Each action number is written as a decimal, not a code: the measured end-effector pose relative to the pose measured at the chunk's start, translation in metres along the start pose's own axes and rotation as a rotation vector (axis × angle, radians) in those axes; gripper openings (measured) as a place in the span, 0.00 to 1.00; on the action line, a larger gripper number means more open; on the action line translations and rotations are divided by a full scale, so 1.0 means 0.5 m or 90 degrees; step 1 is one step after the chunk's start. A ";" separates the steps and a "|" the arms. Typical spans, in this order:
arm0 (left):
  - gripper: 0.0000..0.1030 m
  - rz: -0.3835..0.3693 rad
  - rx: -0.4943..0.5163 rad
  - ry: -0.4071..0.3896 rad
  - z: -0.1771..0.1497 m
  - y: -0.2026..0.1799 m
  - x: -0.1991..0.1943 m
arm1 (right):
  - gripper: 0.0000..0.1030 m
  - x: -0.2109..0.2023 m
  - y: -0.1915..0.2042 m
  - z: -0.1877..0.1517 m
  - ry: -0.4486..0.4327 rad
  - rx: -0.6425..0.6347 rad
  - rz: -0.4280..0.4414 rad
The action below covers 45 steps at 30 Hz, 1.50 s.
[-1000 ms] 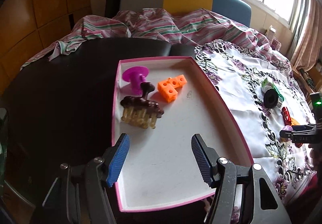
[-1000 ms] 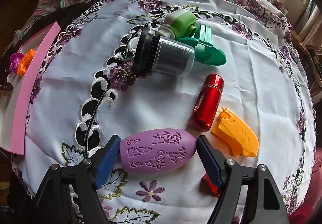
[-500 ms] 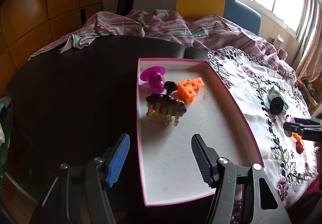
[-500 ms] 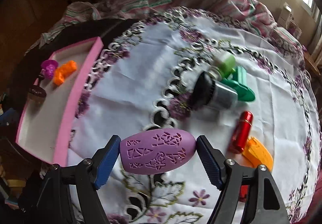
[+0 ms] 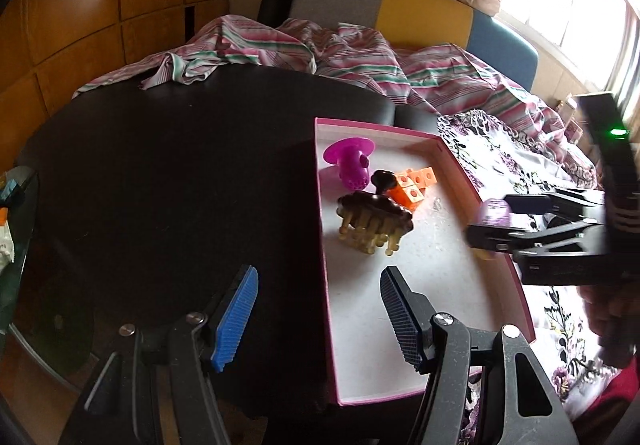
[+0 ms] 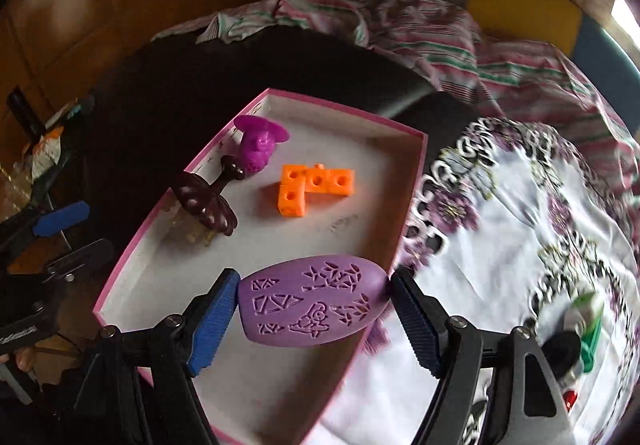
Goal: Organize rigid objects
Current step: 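Lower the purple soap into the tray and open the right gripper, then move both grippers back toward the remaining toys on the tablecloth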
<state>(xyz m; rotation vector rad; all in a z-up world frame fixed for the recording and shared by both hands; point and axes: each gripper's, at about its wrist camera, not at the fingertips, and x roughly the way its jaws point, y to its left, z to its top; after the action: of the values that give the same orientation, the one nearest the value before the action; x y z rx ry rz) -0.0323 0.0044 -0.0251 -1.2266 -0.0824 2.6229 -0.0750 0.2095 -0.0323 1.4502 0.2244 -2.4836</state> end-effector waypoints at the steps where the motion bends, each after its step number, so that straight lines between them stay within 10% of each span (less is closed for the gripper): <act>1: 0.63 0.000 -0.001 0.002 0.000 0.003 0.002 | 0.76 0.013 0.003 0.006 0.008 -0.008 0.000; 12: 0.63 -0.005 -0.007 0.022 -0.009 0.005 0.020 | 0.77 0.134 -0.021 0.073 0.023 -0.008 -0.067; 45: 0.72 -0.007 0.054 -0.005 -0.005 -0.064 -0.025 | 0.81 -0.055 -0.052 -0.060 -0.078 0.101 -0.031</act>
<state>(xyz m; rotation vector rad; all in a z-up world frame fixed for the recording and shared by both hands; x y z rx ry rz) -0.0164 0.0320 -0.0123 -1.1844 0.0217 2.5938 -0.0450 0.2459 -0.0231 1.3574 0.0407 -2.6722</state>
